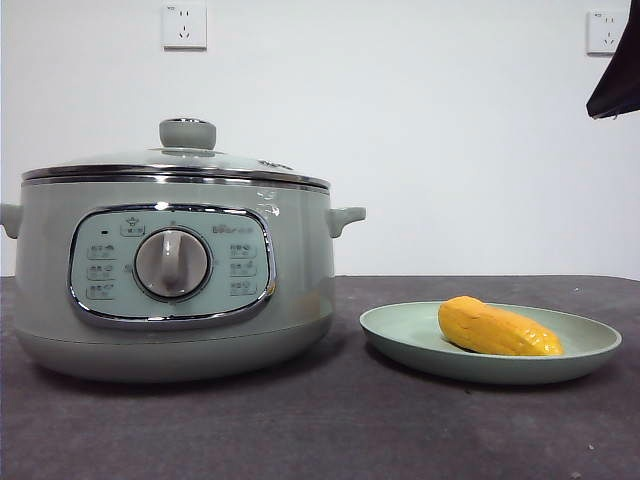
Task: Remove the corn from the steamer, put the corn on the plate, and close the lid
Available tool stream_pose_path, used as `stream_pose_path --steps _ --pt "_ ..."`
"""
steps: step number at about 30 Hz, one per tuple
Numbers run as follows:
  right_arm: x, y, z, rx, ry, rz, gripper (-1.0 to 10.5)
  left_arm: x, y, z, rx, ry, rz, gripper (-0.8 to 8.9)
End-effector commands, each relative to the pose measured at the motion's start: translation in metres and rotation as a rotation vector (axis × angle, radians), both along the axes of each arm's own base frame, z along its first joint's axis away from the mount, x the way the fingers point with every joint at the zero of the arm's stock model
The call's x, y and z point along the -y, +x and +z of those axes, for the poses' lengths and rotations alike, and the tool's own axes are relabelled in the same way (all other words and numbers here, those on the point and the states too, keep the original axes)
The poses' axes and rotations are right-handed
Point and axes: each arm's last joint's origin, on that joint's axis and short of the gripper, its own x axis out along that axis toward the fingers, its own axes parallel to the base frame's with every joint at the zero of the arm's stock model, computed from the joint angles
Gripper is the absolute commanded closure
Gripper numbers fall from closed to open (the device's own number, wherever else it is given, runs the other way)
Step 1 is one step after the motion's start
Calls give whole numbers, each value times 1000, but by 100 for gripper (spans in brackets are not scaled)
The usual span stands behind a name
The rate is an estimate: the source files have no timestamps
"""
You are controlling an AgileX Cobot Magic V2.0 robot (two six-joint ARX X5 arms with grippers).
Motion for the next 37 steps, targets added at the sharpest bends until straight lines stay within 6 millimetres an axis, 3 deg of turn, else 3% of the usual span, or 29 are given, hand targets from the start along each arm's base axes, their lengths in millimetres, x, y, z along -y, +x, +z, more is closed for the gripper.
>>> stream_pose_path --steps 1,15,22,29,37 --pt "0 0 -2 0 9 -5 916 0 1 -4 -6 -5 7 816" --pt "1 -2 -1 14 -16 3 916 0 1 -4 -6 -5 7 817" --pt "22 -18 -1 99 -97 -29 916 0 1 -4 -6 -5 7 816" --pt "46 -31 -38 238 -3 -61 916 0 1 -4 -6 -5 7 816" --pt "57 -37 -79 260 0 -127 916 0 1 -4 -6 -5 7 816"
